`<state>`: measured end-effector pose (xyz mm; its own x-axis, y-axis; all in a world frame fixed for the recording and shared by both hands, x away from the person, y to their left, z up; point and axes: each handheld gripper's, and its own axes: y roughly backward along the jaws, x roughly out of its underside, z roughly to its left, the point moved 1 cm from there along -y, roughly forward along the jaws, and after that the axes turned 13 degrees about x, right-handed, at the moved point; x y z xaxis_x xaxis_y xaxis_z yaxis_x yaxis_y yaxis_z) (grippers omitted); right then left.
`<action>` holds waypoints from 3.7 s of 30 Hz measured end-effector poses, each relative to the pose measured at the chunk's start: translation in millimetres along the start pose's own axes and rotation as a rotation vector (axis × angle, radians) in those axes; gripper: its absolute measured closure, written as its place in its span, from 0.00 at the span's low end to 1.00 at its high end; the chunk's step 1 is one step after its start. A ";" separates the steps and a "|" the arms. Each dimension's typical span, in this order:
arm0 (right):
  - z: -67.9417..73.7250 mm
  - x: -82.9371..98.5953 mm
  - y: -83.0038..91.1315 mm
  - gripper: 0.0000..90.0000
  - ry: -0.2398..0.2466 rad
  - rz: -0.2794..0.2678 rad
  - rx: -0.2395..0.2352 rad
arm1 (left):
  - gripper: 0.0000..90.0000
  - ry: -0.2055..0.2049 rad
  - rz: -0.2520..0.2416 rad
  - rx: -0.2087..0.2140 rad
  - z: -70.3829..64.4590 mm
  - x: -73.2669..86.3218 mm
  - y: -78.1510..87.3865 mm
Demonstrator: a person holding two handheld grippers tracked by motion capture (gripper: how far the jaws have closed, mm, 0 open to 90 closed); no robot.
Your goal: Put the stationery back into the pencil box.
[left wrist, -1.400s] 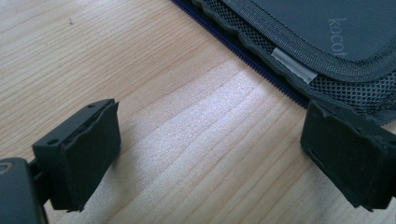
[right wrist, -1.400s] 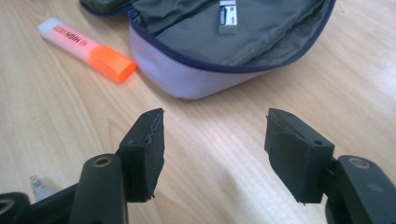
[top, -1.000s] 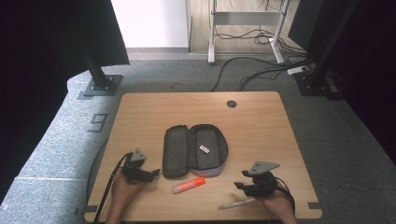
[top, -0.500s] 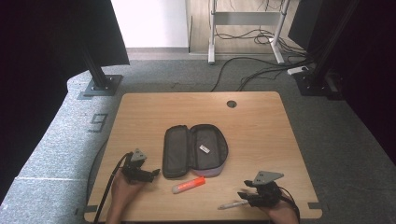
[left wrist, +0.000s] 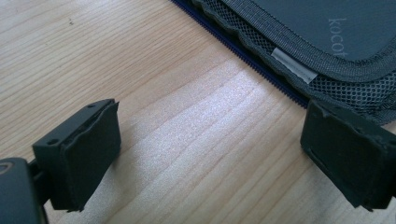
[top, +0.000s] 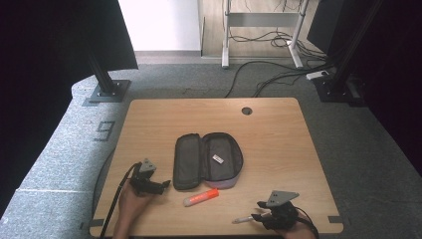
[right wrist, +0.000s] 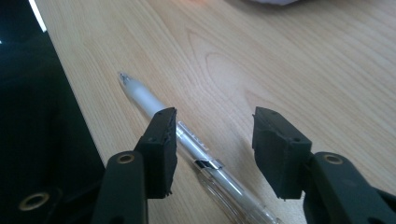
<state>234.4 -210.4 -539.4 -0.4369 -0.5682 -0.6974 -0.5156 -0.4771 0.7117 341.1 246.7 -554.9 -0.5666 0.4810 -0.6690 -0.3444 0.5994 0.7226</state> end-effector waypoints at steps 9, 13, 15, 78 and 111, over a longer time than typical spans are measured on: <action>4.8 1.4 -9.5 0.65 0.053 0.019 0.024 | 0.06 0.000 0.000 0.000 0.0 0.0 0.0; 2.2 0.3 -11.1 0.70 0.045 0.017 0.042 | 0.06 0.000 0.000 0.000 0.0 0.0 0.0; -0.2 0.0 -12.1 0.74 0.041 0.013 0.047 | 0.06 0.000 0.000 0.000 0.0 0.0 0.0; -37.5 -59.9 7.8 0.87 -0.040 -0.108 0.108 | 0.06 0.000 0.000 0.000 0.0 0.0 0.0; -62.7 -106.5 -18.0 0.87 -0.050 -0.115 0.164 | 0.06 0.000 0.000 0.000 0.1 0.0 0.0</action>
<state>336.5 -183.3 -472.6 -0.4021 -0.4803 -0.7795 -0.6756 -0.4190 0.6066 341.1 246.8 -555.0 -0.5666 0.4809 -0.6691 -0.3442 0.5996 0.7225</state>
